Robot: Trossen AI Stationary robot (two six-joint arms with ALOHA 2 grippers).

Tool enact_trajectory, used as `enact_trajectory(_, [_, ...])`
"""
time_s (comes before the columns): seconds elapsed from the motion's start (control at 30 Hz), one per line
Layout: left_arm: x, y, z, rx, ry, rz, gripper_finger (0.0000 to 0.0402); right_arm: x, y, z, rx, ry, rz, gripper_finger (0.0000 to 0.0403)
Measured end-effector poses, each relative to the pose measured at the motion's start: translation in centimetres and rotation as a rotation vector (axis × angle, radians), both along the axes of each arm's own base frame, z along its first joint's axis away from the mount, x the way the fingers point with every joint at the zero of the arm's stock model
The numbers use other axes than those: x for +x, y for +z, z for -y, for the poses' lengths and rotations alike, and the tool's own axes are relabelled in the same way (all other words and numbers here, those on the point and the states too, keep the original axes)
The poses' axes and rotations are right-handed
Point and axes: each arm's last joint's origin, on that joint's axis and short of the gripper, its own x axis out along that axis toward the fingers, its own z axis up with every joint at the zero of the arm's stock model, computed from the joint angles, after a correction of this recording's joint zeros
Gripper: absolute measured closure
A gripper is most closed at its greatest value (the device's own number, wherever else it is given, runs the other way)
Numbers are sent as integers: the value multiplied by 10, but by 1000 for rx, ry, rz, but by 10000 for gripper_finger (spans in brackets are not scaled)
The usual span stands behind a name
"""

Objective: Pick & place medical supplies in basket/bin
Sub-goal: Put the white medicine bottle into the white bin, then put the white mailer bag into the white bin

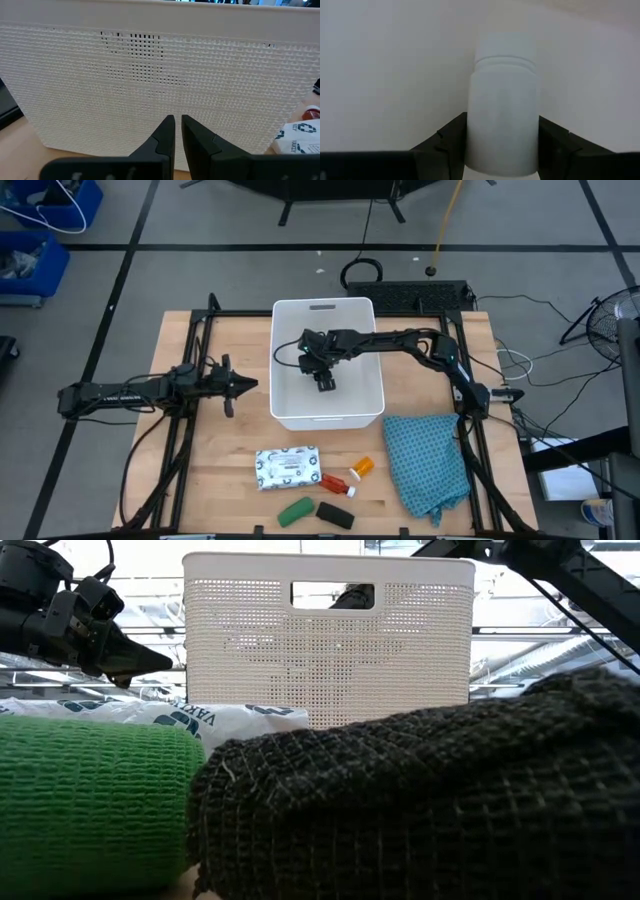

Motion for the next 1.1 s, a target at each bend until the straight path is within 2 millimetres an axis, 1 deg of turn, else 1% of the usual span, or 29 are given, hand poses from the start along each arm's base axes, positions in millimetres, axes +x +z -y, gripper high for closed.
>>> enact_trajectory(0.07, [0,0,0,0,0,0,364,0,0,0,4,-12,3,229])
enact_trajectory(0.17, [0,0,0,0,0,0,364,-2,6,-1,4,-14,-3,206])
enact_trajectory(0.33, [0,0,0,-3,0,1,364,-6,20,-2,9,-41,16,160])
enact_trajectory(0.5, [0,0,0,-4,0,2,364,-9,34,-3,7,-62,36,137])
enact_trajectory(0.6, [0,0,0,-4,0,2,364,-13,46,-4,9,-74,48,131])
enact_trajectory(0.73, [0,0,0,-5,0,2,364,-19,71,-7,-2,-82,91,129])
enact_trajectory(0.83, [0,0,0,-6,0,2,364,-29,99,-13,-58,-94,127,133])
enact_trajectory(0.93, [0,0,0,-8,0,2,364,-45,140,-22,-88,-91,207,151])
enact_trajectory(1.03, [0,0,0,-8,0,1,364,-68,186,-33,-68,-67,335,190])
enact_trajectory(1.1, [0,0,0,-8,1,2,364,-84,215,-44,-29,-45,430,227])
